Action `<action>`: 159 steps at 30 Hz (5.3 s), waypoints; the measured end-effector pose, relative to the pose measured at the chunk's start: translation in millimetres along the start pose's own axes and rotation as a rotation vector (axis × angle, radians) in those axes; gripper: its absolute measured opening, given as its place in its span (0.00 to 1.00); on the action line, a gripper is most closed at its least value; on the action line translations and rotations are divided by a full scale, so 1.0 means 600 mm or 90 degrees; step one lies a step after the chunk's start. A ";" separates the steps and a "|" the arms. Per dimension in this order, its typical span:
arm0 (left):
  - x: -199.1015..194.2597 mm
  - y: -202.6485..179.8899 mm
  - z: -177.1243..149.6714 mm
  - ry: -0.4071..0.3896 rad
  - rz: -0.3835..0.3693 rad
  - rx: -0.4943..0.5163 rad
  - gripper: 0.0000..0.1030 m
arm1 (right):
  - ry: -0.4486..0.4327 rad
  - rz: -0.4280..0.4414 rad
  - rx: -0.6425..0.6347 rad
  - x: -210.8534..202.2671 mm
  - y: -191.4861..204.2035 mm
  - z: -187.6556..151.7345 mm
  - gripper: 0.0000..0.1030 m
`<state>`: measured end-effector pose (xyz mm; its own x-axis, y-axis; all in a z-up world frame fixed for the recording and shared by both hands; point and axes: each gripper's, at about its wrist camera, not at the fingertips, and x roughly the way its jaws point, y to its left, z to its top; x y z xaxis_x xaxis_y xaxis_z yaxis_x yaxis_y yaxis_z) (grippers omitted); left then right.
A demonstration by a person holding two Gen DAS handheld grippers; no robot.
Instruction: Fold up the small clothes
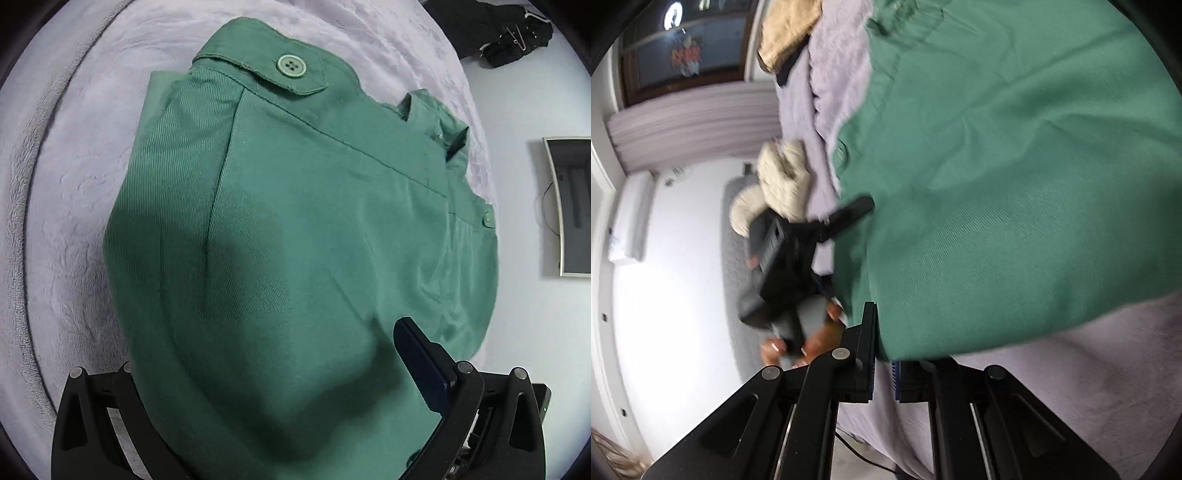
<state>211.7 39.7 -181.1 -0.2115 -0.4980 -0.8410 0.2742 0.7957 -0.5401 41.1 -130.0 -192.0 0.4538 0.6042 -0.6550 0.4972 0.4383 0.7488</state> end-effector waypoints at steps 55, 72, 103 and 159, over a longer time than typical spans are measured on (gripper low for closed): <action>0.083 -0.666 -0.136 -0.208 0.175 0.485 1.00 | -0.237 0.042 0.091 -0.459 -0.297 0.103 0.67; 0.048 -0.375 -0.091 -0.187 0.313 0.192 1.00 | -0.149 0.056 0.068 -0.391 -0.227 0.249 0.67; 0.199 -0.670 0.104 -0.130 0.185 0.480 0.12 | -0.331 -0.115 -0.022 -0.471 -0.166 0.103 0.03; 0.113 -0.408 -0.176 -0.179 0.264 0.258 0.13 | -0.125 -0.307 -0.343 -0.315 -0.005 0.359 0.05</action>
<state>31.2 -152.7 -102.6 0.2268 -0.2920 -0.9291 0.6250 0.7753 -0.0910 113.2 -389.0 -92.0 0.4263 0.1546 -0.8913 0.2667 0.9200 0.2871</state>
